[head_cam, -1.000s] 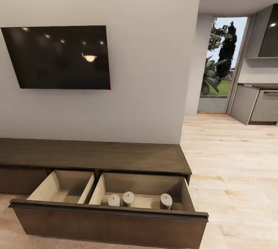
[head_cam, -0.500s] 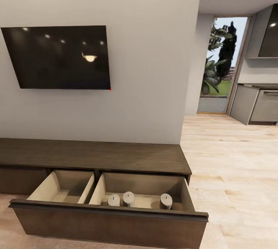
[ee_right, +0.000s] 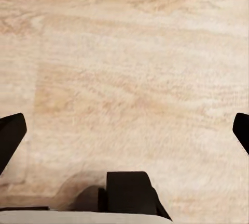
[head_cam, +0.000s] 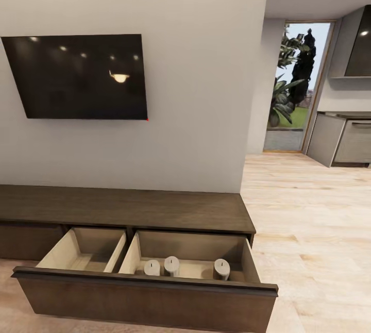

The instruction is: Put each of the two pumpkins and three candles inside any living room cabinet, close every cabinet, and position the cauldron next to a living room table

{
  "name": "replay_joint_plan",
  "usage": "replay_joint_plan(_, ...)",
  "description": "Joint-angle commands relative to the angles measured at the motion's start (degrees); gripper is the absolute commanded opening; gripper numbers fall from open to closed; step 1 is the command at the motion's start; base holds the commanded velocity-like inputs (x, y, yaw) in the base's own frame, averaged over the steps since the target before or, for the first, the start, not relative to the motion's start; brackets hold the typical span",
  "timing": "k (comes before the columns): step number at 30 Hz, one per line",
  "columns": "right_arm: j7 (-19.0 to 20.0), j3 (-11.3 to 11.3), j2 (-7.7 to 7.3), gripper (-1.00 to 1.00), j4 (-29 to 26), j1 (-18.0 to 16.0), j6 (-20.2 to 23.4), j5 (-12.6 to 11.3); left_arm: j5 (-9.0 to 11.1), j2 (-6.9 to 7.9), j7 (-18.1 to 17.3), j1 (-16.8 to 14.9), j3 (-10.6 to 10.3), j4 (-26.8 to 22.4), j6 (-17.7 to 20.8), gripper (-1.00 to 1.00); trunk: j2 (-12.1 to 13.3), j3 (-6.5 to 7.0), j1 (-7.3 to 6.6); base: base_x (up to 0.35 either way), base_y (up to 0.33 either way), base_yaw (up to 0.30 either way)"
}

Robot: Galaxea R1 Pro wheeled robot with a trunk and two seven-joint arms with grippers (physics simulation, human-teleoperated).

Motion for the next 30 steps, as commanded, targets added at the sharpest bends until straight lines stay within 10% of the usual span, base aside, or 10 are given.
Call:
replay_joint_plan(1, -0.25, 0.54, 0.17, 1.0, 0.03, -0.37, -0.5, -0.39, -0.12, -0.33, 0.57, -0.34, -0.53, -0.04, 0.26, 1.0, -0.03, -0.06, -0.01, 0.0, 0.0, 0.0)
replay_joint_plan(15, -1.6, 0.48, 1.25, 1.0, -0.66, -1.44, -1.41, -0.72, -1.06, -1.62, 2.42, -4.92, -0.52, -1.98, 4.8, 1.0, -0.03, -0.06, -0.01, 0.0, 0.0, 0.0)
replay_joint_plan(27, -5.44, 0.0, 5.16, 1.0, -4.56, -4.92, 2.49, -4.35, -5.02, -0.97, 6.26, -5.48, -0.62, -5.82, 8.67, 1.0, -0.03, -0.06, -0.01, 0.0, 0.0, 0.0)
replay_joint_plan(28, -14.16, 0.0, 9.79, 1.0, -15.2, -10.37, 12.6, -2.92, -14.47, -0.94, 8.95, -5.5, -0.6, -27.17, 32.51, 1.0, -0.03, -0.06, -0.01, 0.0, 0.0, 0.0)
replay_joint_plan(30, -14.34, 0.0, 9.79, 1.0, -14.46, -11.79, 9.27, 5.12, -15.67, -0.76, 7.16, -5.48, -0.58, -27.73, 27.03, 1.0, -0.03, -0.06, -0.01, 0.0, 0.0, 0.0)
